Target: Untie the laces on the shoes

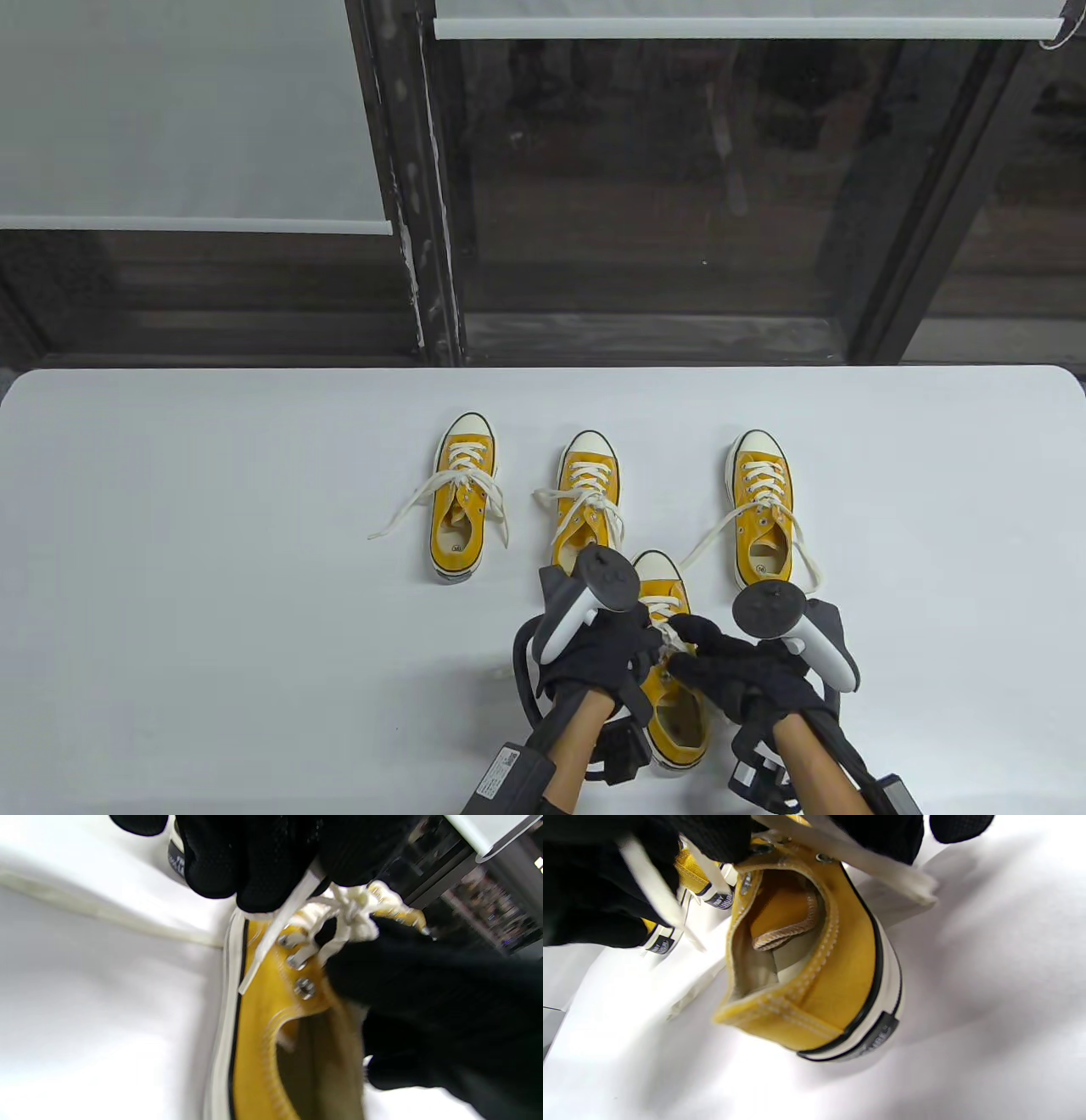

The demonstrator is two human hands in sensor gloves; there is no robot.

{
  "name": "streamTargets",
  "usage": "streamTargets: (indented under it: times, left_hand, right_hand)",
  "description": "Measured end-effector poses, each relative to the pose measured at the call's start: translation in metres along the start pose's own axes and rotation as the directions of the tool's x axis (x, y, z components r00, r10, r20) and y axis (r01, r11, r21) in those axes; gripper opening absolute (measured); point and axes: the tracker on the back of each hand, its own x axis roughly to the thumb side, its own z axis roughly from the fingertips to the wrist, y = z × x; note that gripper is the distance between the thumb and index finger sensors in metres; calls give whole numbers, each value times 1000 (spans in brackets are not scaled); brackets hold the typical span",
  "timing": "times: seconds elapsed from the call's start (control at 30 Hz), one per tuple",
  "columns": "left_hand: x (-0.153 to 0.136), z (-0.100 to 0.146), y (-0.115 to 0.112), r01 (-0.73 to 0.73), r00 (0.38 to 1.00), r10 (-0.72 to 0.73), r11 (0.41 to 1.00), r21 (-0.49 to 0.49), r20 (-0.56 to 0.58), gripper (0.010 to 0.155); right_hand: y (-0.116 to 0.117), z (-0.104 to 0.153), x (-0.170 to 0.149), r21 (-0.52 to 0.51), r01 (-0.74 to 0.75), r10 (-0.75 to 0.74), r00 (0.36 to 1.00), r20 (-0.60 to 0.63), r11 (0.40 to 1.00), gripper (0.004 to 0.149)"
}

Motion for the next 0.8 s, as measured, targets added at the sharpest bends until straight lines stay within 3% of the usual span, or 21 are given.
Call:
streamTargets:
  times: [0.13,0.37,0.53,0.8]
  left_hand:
    - [-3,6,9,-163,982,167,985,-55,91,41]
    - [13,26,30,-287,918,302,953,-96,258,41]
    - [22,45,43,-314,886,307,949,-39,347,41]
    - [29,78,79,-478,755,418,878,-12,505,41]
  right_hand:
    - [3,-1,3,-26,-35,35,999,-12,999,53]
    - [9,1,11,-155,-167,158,985,-66,974,47]
    - [11,1,14,-174,-192,181,981,-75,966,46]
    - [10,0,12,-165,-170,160,984,-71,971,46]
